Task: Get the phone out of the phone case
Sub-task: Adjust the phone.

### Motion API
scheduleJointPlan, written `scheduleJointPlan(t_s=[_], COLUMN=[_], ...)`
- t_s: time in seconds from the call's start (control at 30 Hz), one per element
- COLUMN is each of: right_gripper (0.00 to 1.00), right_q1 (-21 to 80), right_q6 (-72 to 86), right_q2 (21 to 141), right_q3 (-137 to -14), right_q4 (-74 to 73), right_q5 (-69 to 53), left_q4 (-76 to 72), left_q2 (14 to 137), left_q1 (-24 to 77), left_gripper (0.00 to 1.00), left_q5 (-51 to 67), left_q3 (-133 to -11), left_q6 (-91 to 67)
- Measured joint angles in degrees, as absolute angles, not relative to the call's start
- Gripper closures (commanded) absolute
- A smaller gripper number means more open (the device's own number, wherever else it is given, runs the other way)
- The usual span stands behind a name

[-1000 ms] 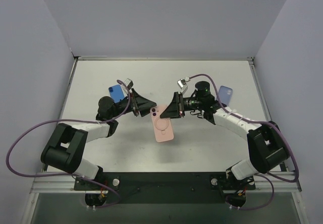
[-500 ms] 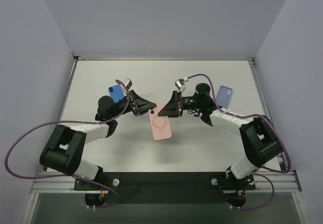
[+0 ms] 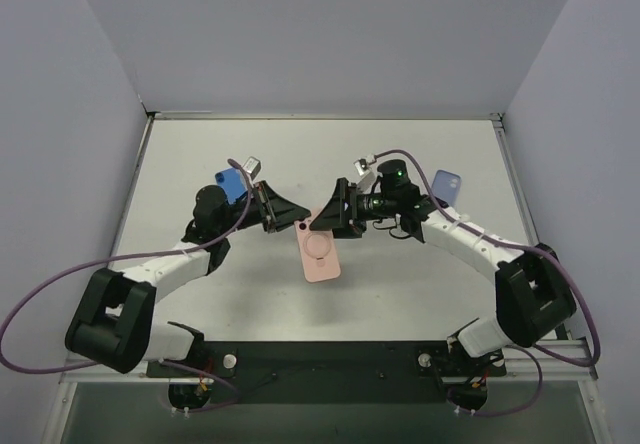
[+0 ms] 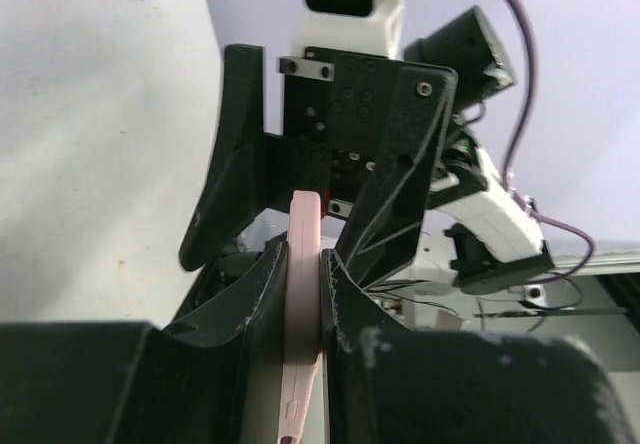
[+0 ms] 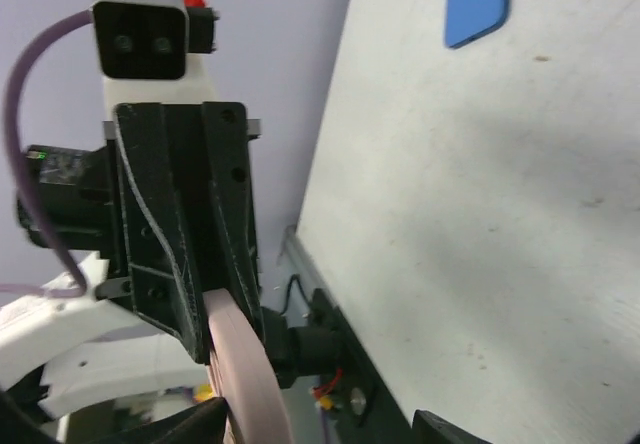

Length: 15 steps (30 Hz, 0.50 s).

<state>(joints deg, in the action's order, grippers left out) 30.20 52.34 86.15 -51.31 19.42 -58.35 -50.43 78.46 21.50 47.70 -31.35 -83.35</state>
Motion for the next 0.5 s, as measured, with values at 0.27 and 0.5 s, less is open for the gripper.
scheduleJointPlan(t_s=[0.27,0.5], right_gripper=[0.27,0.27], right_q1=[31.73,39.40], right_q6=[40.40,36.38], right_q2=[75.00,70.48], right_q3=[-54.52,-56.55], right_q4=[-3.07,-14.17], right_q5=[-35.83,-16.73], left_q4=[-16.10,-0.05], left_q2=[69.71,68.03], left_q1=[22.72,22.72], left_gripper=[1.00,1.00], left_q5=[39.70,30.20], left_q3=[-41.71,-44.95], left_q6=[-67.81,-64.07])
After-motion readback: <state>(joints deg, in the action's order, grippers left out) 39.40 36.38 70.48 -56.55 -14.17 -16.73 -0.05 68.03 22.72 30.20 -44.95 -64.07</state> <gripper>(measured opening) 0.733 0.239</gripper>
